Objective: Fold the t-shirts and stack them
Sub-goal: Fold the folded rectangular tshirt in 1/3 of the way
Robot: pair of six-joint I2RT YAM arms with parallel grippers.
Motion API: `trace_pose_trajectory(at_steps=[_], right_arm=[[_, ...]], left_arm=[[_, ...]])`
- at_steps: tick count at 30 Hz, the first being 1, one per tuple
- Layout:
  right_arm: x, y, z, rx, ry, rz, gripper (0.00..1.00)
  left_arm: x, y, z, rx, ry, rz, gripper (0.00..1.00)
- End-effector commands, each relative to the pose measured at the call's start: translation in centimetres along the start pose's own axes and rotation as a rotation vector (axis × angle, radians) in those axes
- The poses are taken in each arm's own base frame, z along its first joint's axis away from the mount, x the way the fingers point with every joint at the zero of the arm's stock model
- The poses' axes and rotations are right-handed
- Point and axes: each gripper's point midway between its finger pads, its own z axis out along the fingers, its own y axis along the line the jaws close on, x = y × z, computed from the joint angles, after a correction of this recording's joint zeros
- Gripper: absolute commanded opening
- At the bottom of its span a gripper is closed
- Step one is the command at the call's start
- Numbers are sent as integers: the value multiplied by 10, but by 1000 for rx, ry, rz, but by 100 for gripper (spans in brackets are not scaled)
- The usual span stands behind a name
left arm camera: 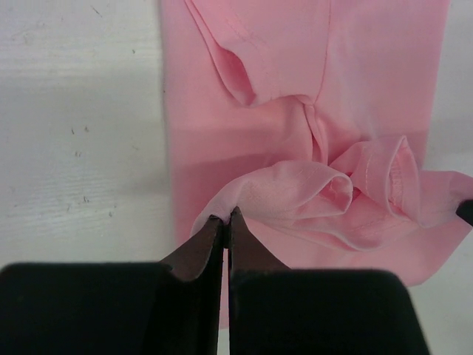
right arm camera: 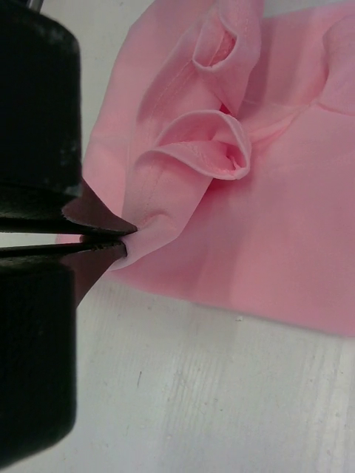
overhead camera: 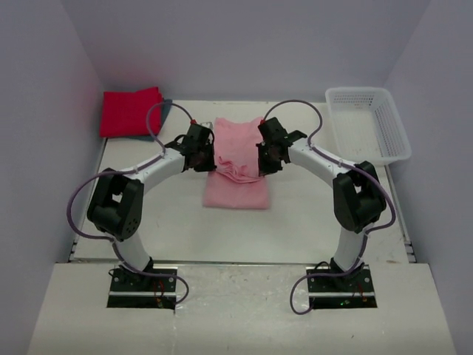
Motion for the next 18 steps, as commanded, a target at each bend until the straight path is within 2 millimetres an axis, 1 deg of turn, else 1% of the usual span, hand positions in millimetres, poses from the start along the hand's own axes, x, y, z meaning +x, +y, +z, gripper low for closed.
trace_pose_trajectory(at_steps=[1, 2, 3, 4, 5, 6, 7, 8, 9, 10, 11, 12, 13, 14, 15, 16, 17, 18], right_arm=[[-11, 2, 4, -27, 18, -23, 0], [-13, 0, 7, -27, 21, -20, 0], [-16, -2, 13, -25, 29, -20, 0], [-18, -2, 18, -26, 34, -17, 0], [-21, -8, 22, -12, 36, -7, 0], [-31, -7, 22, -11, 17, -8, 2], [-31, -7, 30, -14, 31, -31, 6], [-36, -9, 34, -10, 27, -35, 14], [-54, -10, 32, 14, -24, -43, 18], [-66, -8, 32, 6, -47, -71, 23], [-74, -11, 42, 5, -41, -75, 28], [-108, -6, 30, 8, -126, -91, 37], [-123, -5, 24, 12, -161, -101, 43], [-133, -10, 24, 40, -172, -104, 50], [-158, -5, 1, 55, -239, -101, 58], [-155, -14, -8, 101, -218, -93, 60], [-155, -11, -17, 92, -224, -101, 62], [-148, -9, -32, 77, -226, -103, 63]], left_arm=[[-35, -5, 9, 19, -86, 33, 0], [-40, -6, 11, 21, -94, 33, 0], [-37, -6, 20, 28, -75, 33, 0], [-38, -5, 23, 31, -72, 30, 0], [-44, -7, 24, 43, -80, 33, 0], [-42, -6, 32, 36, -70, 44, 0], [-46, -3, 35, 18, -85, 50, 0], [-56, -1, 38, -1, -122, 59, 2], [-60, 2, 43, -14, -135, 98, 9], [-69, 2, 43, -20, -163, 123, 12], [-90, -2, 39, -21, -235, 149, 15], [-107, -1, 31, -28, -286, 183, 24], [-122, -2, 24, -31, -344, 187, 31], [-141, -7, 14, -23, -403, 190, 36], [-151, -10, 1, -26, -425, 187, 39], [-159, -13, -12, -31, -445, 181, 40], [-159, -16, -21, -10, -458, 167, 40], [-165, -27, -48, 39, -506, 138, 42]])
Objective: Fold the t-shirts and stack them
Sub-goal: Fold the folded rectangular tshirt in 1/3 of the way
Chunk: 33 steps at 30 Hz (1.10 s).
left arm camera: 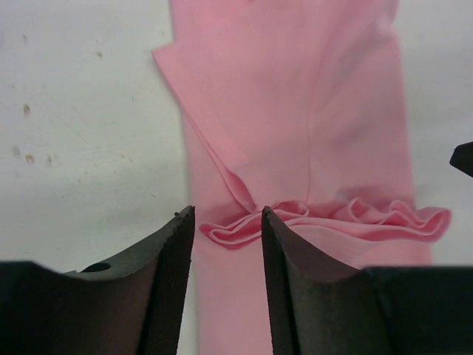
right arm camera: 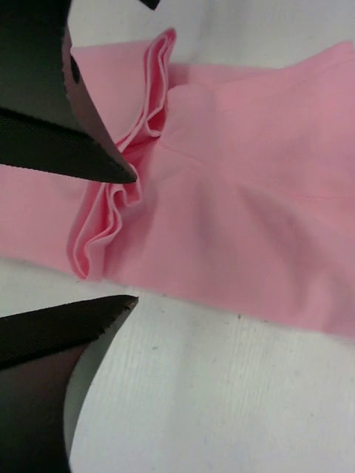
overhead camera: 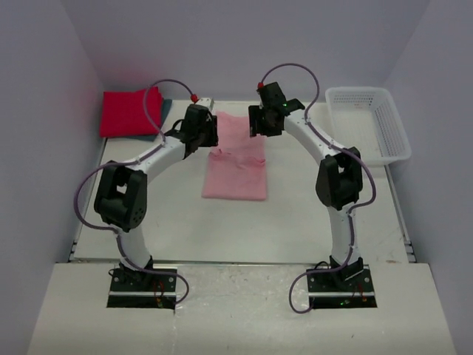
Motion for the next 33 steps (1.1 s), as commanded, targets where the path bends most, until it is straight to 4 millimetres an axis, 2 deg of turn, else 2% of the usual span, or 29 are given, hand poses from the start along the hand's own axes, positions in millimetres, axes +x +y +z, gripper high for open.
trace_pose_trajectory(at_steps=[1, 2, 3, 4, 5, 6, 7, 8, 9, 10, 11, 15, 22, 30, 31, 32, 33], right_arm=[[-17, -6, -61, 21, -65, -22, 65], [-9, -7, -66, 16, -59, -8, 68], [13, -12, -73, 17, -26, 12, 70], [22, -8, -73, -8, -18, 17, 70], [31, -10, -73, -10, -9, 25, 70], [47, -11, -70, -19, -3, 33, 62], [58, -9, -65, -47, 17, 43, 1], [77, -4, -60, -90, 70, 55, 0], [80, 2, -54, -126, 79, 58, 0], [87, 8, -50, -161, 110, 58, 0], [92, 13, -47, -189, 130, 71, 0], [100, 21, -32, -224, 176, 84, 0], [114, 16, -4, -198, 243, 84, 0], [90, 21, 27, -174, 245, 82, 0], [77, 24, 27, -177, 220, 79, 0], [72, 23, 29, -171, 216, 78, 0], [77, 19, 37, -155, 245, 82, 0]], left_arm=[[-73, -16, -64, 69, -245, -24, 44], [-71, -18, -71, 76, -251, -43, 46], [-71, -25, -83, 99, -263, -59, 47], [-51, -35, -82, 134, -210, -45, 47], [-41, -40, -82, 146, -187, -40, 45], [-29, -51, -82, 170, -161, -24, 41], [-11, -60, -78, 230, -127, -9, 36], [0, -66, -74, 270, -107, -5, 16], [21, -74, -71, 339, -59, -1, 5], [18, -80, -69, 371, -82, -2, 0], [28, -80, -61, 376, -56, -12, 0], [43, -80, -50, 377, -8, -25, 0], [74, -81, -48, 400, 64, -41, 0], [124, -83, -53, 398, 145, -41, 0], [127, -82, -55, 394, 149, -39, 0], [132, -82, -56, 390, 156, -40, 0], [142, -77, -56, 378, 176, -39, 0]])
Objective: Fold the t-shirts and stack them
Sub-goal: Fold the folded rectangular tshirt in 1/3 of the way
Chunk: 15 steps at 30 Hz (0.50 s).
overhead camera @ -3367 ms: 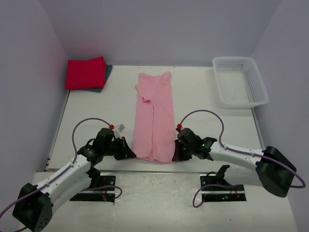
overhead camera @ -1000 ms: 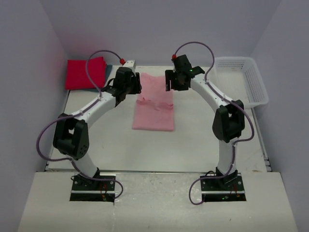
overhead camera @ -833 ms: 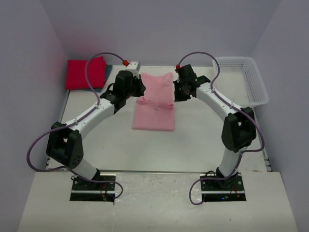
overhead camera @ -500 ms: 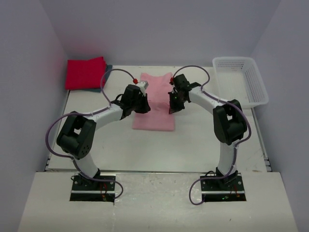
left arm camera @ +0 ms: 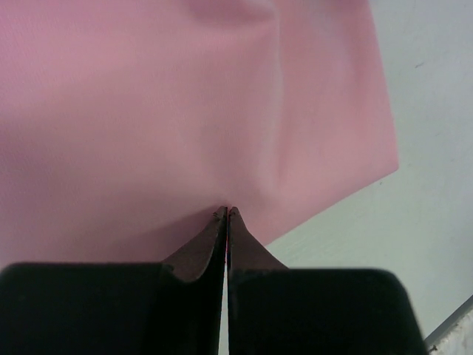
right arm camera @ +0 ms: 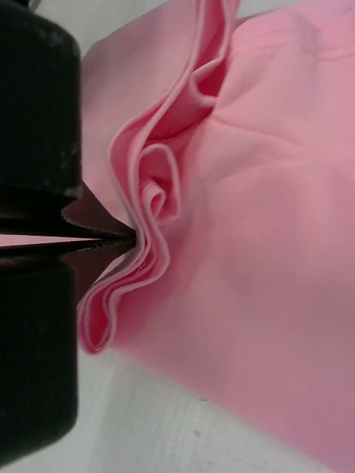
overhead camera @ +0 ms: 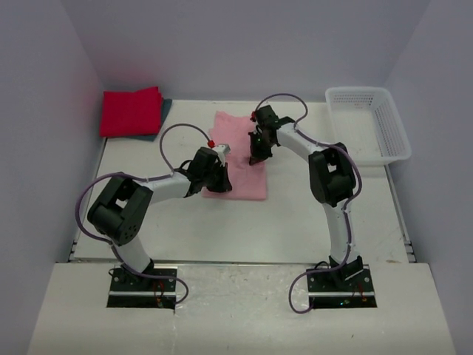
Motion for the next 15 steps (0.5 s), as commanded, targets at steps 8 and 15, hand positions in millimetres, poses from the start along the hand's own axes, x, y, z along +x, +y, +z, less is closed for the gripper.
trace_pose_trajectory(at_steps=[8, 15], right_arm=[[-96, -4, -15, 5, -133, 5, 0], [-116, 14, -102, -6, -326, -73, 0]], left_arm=[[33, 1, -11, 13, -7, -14, 0], [6, -16, -27, 24, -88, 35, 0]])
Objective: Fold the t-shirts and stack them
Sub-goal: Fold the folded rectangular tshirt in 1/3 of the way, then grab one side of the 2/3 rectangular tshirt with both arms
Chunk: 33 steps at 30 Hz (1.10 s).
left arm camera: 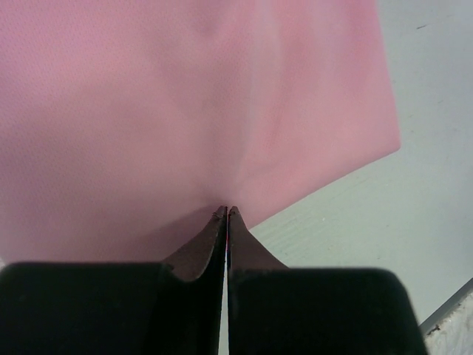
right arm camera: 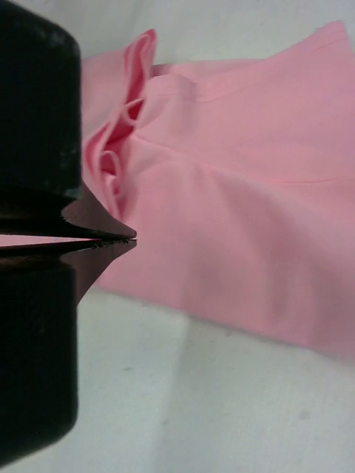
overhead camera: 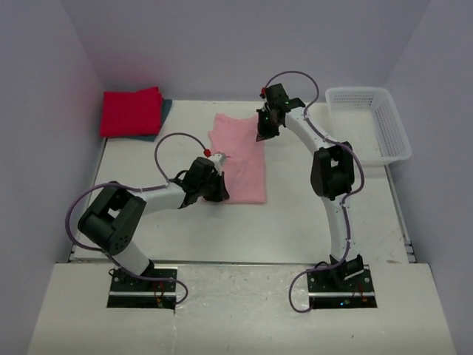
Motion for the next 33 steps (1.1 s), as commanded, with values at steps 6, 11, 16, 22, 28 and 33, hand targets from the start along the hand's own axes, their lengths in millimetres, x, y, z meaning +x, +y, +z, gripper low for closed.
trace_pose_trajectory(at_steps=[6, 11, 16, 22, 28, 33], right_arm=[[21, 23, -132, -54, -159, -6, 45], [110, 18, -119, -153, -59, 78, 62], [164, 9, -103, -194, 10, 126, 61], [193, 4, -84, -230, 48, 175, 55], [205, 0, -67, -227, 86, 192, 53], [213, 1, -61, -229, 104, 201, 52]], left_arm=[[-66, -32, -29, -3, -164, 57, 0], [-87, -24, -48, -105, -206, 40, 0], [-78, -4, -50, -209, -156, 6, 0], [-68, 14, -54, -220, -129, -46, 0], [-62, 38, -67, -218, -131, -93, 0], [-57, 54, -74, -245, -125, -142, 0]])
